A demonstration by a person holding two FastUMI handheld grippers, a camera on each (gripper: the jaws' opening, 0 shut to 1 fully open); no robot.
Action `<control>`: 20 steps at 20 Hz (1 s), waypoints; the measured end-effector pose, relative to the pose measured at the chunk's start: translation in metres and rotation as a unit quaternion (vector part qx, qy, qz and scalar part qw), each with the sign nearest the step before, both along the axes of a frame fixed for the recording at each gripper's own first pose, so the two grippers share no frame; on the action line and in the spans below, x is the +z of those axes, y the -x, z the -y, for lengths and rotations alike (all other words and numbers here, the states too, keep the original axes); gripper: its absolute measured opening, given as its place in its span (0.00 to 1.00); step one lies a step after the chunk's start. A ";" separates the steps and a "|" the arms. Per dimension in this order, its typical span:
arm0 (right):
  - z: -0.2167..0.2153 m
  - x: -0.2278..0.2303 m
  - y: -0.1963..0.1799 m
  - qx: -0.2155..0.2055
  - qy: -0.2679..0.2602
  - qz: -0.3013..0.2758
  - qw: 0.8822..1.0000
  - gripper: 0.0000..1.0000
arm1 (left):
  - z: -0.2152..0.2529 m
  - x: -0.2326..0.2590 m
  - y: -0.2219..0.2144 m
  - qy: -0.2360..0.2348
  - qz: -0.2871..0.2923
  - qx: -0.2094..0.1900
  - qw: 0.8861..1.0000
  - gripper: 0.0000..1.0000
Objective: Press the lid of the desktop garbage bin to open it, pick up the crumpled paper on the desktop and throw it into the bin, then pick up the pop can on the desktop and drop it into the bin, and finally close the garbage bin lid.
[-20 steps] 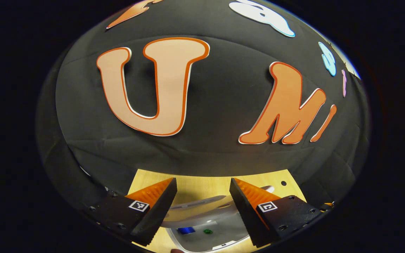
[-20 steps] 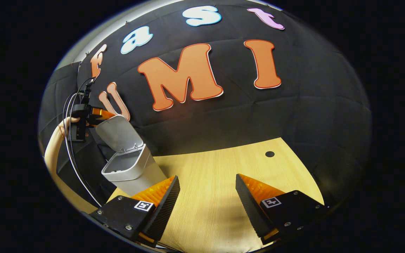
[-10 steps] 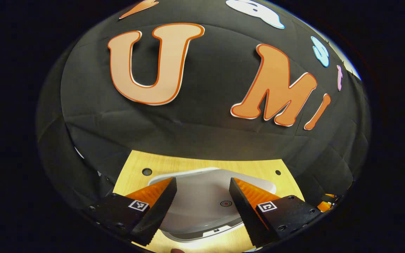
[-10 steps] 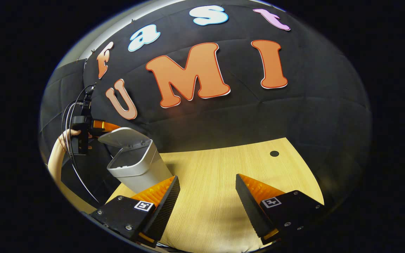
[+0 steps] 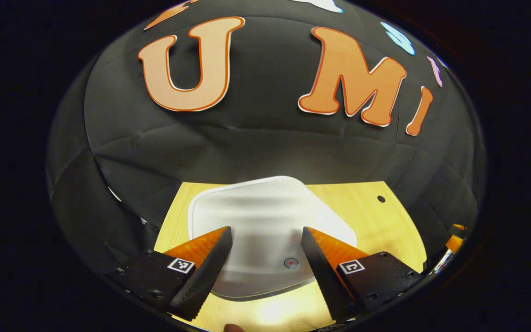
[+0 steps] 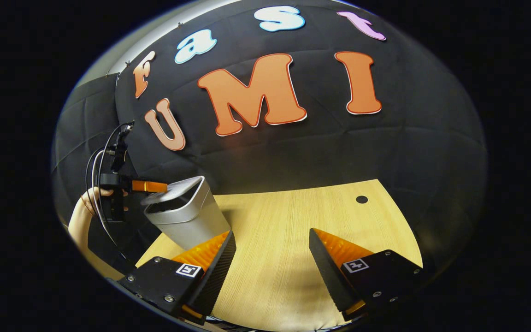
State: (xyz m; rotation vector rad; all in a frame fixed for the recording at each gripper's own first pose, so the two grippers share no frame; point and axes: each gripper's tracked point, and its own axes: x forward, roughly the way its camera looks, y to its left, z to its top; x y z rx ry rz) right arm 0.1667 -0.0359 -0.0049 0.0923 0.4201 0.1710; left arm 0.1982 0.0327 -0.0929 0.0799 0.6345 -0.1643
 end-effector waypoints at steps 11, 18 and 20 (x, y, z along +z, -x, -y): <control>0.010 -0.015 0.000 0.006 -0.011 -0.018 1.000 0.95 | 0.005 -0.010 0.014 -0.028 0.047 -0.004 0.999 0.98; 0.013 -0.021 -0.002 0.011 -0.010 -0.024 1.000 0.95 | 0.006 -0.015 0.014 -0.020 0.099 0.006 0.995 0.98; 0.011 -0.023 -0.002 0.013 -0.008 -0.027 1.000 0.95 | 0.004 -0.016 0.015 -0.023 0.101 0.005 0.995 0.98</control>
